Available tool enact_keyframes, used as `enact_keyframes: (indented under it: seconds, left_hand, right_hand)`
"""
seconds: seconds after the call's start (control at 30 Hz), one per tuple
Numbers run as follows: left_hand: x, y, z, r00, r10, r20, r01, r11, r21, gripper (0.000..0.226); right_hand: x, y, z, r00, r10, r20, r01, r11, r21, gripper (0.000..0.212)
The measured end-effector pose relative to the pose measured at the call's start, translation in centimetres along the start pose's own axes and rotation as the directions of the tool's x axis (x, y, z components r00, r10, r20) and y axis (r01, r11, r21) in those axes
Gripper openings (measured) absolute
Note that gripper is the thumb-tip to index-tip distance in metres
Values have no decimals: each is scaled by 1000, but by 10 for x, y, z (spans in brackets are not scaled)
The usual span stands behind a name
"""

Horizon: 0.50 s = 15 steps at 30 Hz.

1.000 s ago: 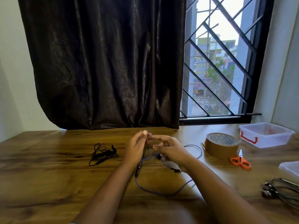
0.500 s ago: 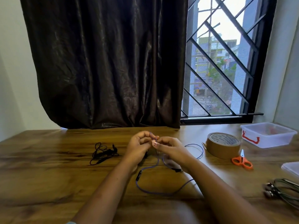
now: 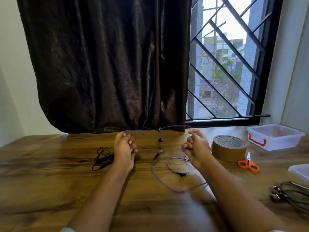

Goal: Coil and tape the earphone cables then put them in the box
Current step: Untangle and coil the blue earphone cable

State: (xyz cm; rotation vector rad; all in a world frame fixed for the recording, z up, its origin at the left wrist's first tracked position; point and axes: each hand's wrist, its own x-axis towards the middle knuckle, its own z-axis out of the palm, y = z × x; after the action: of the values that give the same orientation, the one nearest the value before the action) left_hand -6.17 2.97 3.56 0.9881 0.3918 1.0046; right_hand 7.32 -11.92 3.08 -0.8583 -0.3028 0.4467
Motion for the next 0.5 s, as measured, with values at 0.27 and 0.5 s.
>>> enact_keyframes:
  seconds: [0.27, 0.5]
  left_hand:
    - [-5, 0, 4, 999, 36, 21, -42, 908, 417, 21]
    - [-18, -6, 16, 951, -126, 282, -2, 910, 415, 17]
  right_hand:
    - [-2, -9, -1, 991, -71, 111, 95, 969, -227, 25]
    - [-12, -3, 10, 955, -114, 275, 215, 903, -372, 24]
